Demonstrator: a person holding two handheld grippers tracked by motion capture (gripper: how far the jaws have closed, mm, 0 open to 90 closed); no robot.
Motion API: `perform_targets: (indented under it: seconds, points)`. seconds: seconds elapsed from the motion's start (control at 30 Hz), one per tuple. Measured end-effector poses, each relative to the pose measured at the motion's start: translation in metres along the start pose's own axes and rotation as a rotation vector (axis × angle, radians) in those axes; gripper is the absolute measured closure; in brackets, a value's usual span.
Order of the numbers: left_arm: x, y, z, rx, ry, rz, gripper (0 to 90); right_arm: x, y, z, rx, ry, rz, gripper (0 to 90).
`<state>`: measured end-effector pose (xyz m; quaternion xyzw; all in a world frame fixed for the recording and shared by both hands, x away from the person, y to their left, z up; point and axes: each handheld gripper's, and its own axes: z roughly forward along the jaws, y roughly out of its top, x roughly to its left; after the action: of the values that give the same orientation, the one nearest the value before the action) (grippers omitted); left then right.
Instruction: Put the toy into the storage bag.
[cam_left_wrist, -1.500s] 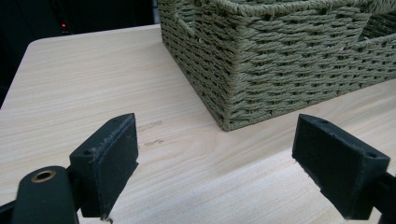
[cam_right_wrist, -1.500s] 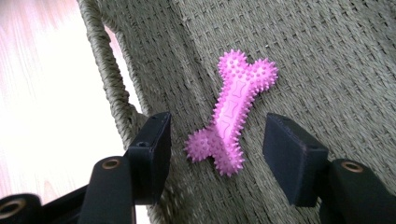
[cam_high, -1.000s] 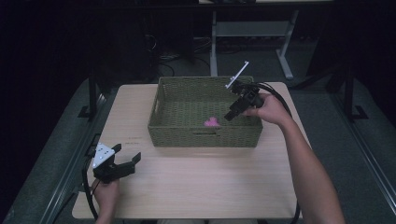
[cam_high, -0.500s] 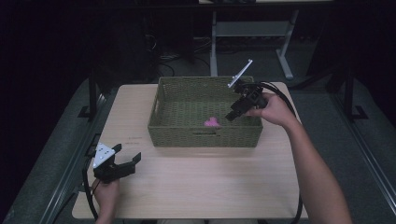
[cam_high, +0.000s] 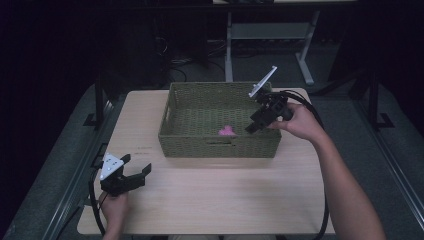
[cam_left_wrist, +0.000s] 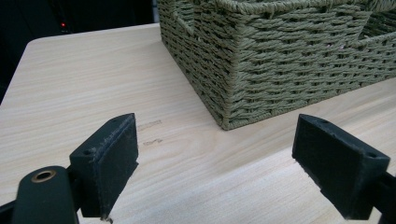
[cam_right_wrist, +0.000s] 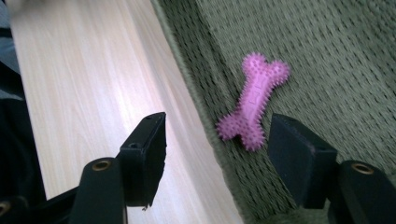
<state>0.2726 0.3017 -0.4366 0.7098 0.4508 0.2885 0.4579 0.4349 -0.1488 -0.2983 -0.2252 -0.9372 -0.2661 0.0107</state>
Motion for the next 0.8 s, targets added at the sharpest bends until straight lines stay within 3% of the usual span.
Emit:
perform_targets:
  seconds: [0.27,0.8]
  points:
    - [-0.001,0.0,0.0,0.0,-0.001,0.006,13.9,0.016,-0.012,-0.005,-0.035,0.009,-0.014,36.2]
    - [0.0,-0.001,-0.001,-0.002,0.0,-0.002,13.8,0.036,-0.046,-0.005,-0.045,-0.002,-0.009,36.3]
